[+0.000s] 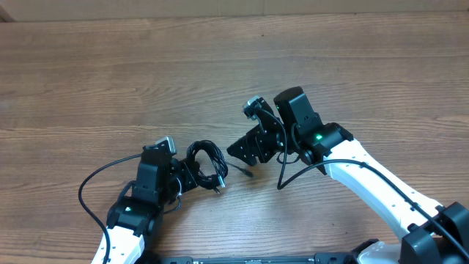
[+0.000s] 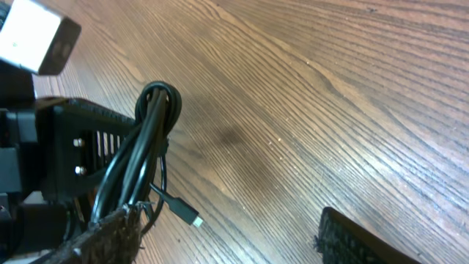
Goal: Untangle cables
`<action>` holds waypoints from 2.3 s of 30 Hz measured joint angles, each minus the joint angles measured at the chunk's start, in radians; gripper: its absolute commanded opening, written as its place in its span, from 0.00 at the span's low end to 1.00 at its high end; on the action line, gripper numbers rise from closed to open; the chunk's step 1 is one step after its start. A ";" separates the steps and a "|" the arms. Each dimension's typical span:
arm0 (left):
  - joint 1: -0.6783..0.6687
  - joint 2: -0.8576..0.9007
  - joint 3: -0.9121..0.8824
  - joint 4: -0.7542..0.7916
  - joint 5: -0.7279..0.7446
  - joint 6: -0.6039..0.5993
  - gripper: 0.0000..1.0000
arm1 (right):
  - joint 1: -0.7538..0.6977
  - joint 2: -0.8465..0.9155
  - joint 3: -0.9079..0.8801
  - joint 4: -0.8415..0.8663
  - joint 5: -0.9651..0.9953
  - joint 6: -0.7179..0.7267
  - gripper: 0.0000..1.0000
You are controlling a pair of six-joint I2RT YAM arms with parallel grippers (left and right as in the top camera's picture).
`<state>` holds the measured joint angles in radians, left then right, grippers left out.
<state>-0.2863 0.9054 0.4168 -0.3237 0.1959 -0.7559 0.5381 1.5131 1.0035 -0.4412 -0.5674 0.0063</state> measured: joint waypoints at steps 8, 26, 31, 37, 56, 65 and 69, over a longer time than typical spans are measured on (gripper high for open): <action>0.000 0.000 0.000 0.001 -0.003 -0.048 0.04 | 0.020 0.000 -0.002 0.003 -0.040 -0.006 0.58; 0.000 0.077 0.000 0.069 0.032 -0.074 0.04 | 0.047 0.000 -0.012 -0.018 -0.229 -0.129 0.57; 0.000 0.077 0.000 0.074 0.058 -0.076 0.04 | 0.049 0.016 -0.012 -0.018 -0.146 -0.132 0.39; 0.000 0.077 0.000 0.076 0.062 -0.076 0.04 | 0.053 0.033 -0.013 -0.022 -0.125 -0.132 0.10; 0.001 0.077 0.000 0.118 0.125 -0.068 0.04 | 0.083 0.033 -0.016 0.029 0.247 0.119 0.04; 0.006 0.080 0.002 0.174 0.346 0.108 0.04 | 0.076 0.033 -0.018 0.058 0.522 0.217 0.04; 0.007 0.080 0.002 0.224 0.438 0.174 0.04 | 0.076 0.033 -0.018 0.059 0.586 0.230 0.04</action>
<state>-0.2790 0.9852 0.4191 -0.1001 0.6342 -0.5819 0.6140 1.5459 0.9852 -0.3824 0.0185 0.2367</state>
